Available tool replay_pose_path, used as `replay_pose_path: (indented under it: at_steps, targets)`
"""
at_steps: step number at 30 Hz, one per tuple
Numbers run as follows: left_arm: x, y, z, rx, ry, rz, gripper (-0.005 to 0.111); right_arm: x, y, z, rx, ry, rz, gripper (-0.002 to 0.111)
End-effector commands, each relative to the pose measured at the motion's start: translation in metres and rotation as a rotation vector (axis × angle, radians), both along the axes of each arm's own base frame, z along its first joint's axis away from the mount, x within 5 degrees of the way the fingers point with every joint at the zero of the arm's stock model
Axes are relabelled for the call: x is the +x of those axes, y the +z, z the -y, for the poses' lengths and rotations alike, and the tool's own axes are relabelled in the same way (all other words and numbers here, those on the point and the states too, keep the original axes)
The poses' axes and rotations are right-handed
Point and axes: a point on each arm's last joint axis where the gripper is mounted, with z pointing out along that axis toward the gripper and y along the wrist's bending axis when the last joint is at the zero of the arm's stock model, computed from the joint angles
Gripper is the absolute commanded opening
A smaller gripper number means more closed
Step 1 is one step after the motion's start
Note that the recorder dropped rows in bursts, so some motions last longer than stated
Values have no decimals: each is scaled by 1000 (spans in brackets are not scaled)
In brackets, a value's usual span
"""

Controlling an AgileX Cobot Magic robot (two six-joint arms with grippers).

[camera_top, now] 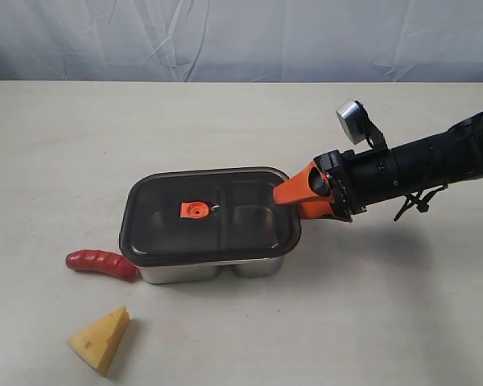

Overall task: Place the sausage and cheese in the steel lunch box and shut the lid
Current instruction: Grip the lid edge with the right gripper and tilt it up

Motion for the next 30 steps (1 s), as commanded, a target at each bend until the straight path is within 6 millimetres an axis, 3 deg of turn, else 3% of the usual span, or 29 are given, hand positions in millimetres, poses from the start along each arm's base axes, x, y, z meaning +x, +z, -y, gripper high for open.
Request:
replay_pose_path:
  at_steps: [1,6,11,30]
  targets:
    - [0,0,0,0,-2,14,0,-2,-1,0,-7,7,-1,54]
    - [0,0,0,0,-2,14,0,-1,-5,2,-50,-14,-14,23]
    - [0,0,0,0,-2,14,0,-1,-5,2,-55,-12,-26,-1]
    - [0,0,0,0,-2,16,0,-1,7,1,-32,-10,-6,-1]
